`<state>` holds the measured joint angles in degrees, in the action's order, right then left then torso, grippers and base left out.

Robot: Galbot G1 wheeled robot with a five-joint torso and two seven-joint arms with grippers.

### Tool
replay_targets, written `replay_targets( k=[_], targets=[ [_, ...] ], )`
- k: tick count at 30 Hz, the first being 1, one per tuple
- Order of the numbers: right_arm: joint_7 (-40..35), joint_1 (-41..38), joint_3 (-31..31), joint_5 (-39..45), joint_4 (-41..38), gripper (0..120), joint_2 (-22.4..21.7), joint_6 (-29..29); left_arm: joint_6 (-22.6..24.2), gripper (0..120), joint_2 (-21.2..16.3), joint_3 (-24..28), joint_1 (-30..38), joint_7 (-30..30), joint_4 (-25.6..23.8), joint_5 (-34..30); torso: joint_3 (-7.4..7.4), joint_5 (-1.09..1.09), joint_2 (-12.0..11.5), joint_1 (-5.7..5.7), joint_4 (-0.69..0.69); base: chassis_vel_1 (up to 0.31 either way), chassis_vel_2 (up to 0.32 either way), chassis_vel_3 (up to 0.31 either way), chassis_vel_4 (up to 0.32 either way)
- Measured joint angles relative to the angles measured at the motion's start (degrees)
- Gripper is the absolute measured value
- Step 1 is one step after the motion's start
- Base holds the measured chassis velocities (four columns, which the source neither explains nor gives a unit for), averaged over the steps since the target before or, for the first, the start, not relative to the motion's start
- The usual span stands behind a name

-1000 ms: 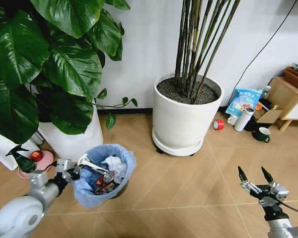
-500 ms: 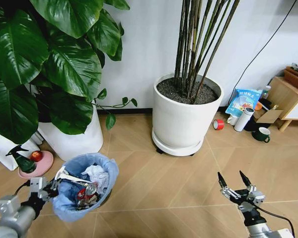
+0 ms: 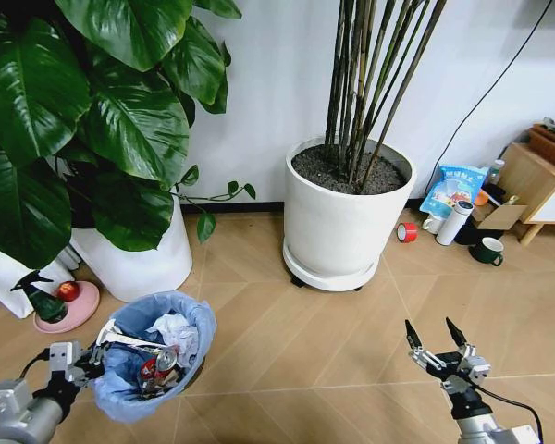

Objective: Pick up the trash bin and place the garbage on the floor into it.

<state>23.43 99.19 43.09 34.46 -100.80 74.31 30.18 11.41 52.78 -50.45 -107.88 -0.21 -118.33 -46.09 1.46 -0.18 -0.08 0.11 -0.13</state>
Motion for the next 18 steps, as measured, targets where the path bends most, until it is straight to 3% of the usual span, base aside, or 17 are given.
replay_targets(
  k=[18],
  targets=[
    [0.5,-0.2,0.5,0.4,0.6,100,-0.4,0.8,0.9,0,-1.2,2.4,2.3,-1.7,-0.2,-0.3,0.00,0.00,0.0,0.00,0.00,0.038,-0.038,-0.043,0.044]
  ],
)
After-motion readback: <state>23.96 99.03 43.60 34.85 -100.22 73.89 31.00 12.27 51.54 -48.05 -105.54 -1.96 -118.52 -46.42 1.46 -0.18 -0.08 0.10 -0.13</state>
